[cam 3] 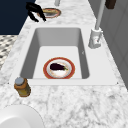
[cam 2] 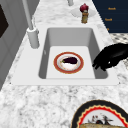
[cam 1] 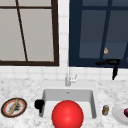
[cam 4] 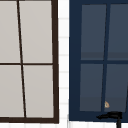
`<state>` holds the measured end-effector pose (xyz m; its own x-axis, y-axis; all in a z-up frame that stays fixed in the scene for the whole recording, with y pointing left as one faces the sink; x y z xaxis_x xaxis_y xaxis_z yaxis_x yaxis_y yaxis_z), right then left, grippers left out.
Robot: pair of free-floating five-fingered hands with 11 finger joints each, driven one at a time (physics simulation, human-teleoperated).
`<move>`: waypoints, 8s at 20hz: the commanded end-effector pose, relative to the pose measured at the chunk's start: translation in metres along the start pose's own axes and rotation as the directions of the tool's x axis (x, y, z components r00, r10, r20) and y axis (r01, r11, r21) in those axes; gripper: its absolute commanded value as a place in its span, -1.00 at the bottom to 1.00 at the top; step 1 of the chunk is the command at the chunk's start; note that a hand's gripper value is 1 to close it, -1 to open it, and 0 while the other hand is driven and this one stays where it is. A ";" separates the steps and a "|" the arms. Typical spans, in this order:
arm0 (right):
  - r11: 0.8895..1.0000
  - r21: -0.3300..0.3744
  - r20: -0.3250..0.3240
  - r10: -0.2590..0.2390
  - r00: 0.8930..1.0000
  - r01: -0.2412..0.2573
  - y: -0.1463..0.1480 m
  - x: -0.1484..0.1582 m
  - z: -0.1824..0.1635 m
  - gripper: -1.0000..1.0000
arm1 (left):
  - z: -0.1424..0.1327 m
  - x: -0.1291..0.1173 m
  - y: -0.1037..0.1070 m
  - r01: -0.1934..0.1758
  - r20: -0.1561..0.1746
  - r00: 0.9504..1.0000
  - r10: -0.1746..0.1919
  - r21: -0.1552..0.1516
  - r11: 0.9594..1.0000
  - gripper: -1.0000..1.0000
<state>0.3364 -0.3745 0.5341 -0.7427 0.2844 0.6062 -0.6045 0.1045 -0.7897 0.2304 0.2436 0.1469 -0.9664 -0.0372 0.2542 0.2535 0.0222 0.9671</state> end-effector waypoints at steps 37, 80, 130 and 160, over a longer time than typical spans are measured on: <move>0.999 -0.008 -0.547 0.030 0.837 -0.040 0.150 -0.001 0.032 -1.00 | 0.000 0.000 0.000 0.000 0.000 1.000 0.000 0.000 1.000 0.00; 0.994 0.063 -0.969 0.082 0.232 -0.089 0.310 -0.129 -0.038 -1.00 | 0.000 0.000 0.000 0.000 0.000 1.000 0.000 0.000 1.000 0.00; 1.000 -0.008 -0.944 -0.007 0.330 -0.001 0.298 -0.155 -0.034 1.00 | 0.000 0.000 0.000 0.000 0.000 1.000 0.000 0.000 1.000 0.00; 1.000 0.018 -0.923 0.014 0.385 0.008 0.297 -0.101 -0.215 1.00 | 0.000 0.000 0.000 0.000 0.000 1.000 0.000 0.000 1.000 0.00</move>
<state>0.2909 -0.1818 0.2288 0.0166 0.9935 0.1125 -0.6246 0.0982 -0.7747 0.2304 0.2436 0.1469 -0.9664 -0.0372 0.2542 0.2535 0.0222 0.9671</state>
